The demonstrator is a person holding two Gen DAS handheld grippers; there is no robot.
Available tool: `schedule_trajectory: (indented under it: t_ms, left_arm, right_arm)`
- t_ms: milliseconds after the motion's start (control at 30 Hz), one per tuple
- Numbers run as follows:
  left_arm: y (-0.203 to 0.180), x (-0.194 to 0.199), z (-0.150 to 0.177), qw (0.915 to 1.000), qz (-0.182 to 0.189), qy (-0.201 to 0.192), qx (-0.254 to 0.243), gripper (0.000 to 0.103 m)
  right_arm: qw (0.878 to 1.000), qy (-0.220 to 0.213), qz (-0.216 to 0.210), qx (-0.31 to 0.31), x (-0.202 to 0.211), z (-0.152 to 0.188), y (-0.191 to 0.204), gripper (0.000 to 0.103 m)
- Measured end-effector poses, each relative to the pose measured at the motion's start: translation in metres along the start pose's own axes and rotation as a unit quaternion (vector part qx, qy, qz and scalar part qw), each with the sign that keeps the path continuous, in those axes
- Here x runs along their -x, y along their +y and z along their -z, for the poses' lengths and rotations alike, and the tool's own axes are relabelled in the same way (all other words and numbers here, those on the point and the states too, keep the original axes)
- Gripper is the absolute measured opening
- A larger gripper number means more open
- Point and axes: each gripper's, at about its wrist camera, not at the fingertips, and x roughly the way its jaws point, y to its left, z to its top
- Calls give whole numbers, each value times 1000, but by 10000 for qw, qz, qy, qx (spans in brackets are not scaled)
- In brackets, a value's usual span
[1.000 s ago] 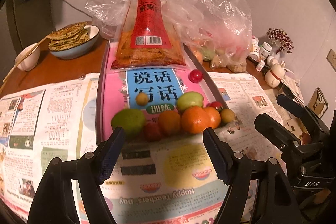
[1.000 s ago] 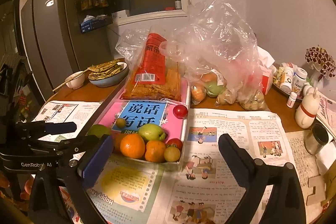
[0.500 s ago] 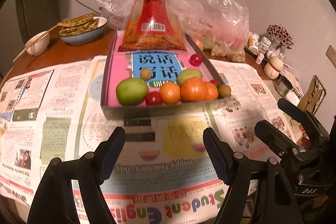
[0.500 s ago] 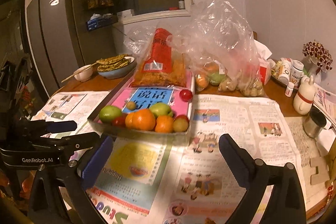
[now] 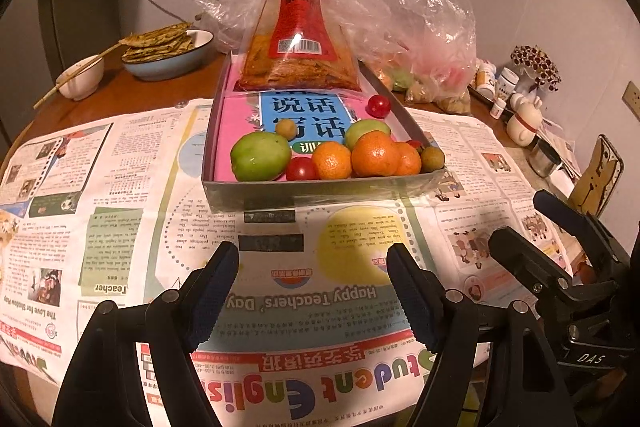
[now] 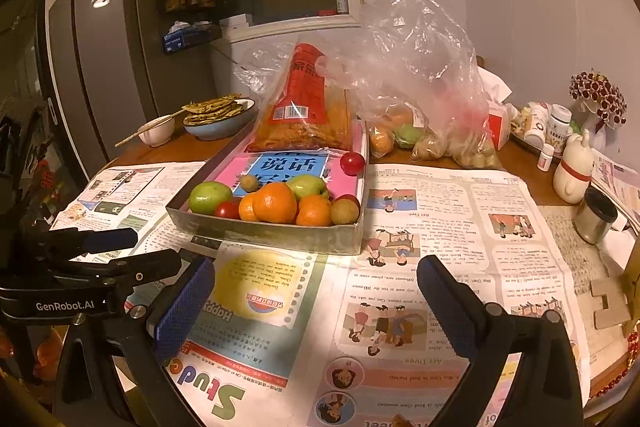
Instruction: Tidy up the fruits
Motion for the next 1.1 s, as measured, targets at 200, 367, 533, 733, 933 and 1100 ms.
schedule_trajectory:
  t_ms: [200, 367, 533, 733, 933, 1100]
  left_arm:
    - [-1, 0, 1, 10000, -37, 5, -47, 78]
    - [-1, 0, 3, 9999, -88, 9, -90, 78]
    - [-2, -1, 4, 9998, -141, 43, -112, 78]
    - [-2, 0, 6, 9996, -222, 48, -137, 78]
    - [-2, 1, 6, 9996, -247, 12, -125, 78]
    - [-2, 3, 6, 9996, -250, -15, -142, 78]
  right_arm:
    - [10000, 5, -7, 66, 0, -2, 4, 102]
    - [10000, 4, 13, 96, 0, -1, 5, 102]
    - [10000, 2, 32, 54, 1, -1, 4, 102]
    - [10000, -1, 37, -13, 2, 0, 2, 102]
    - [10000, 20, 41, -42, 2, 1, 0, 102]
    - [10000, 13, 37, -38, 2, 2, 0, 102]
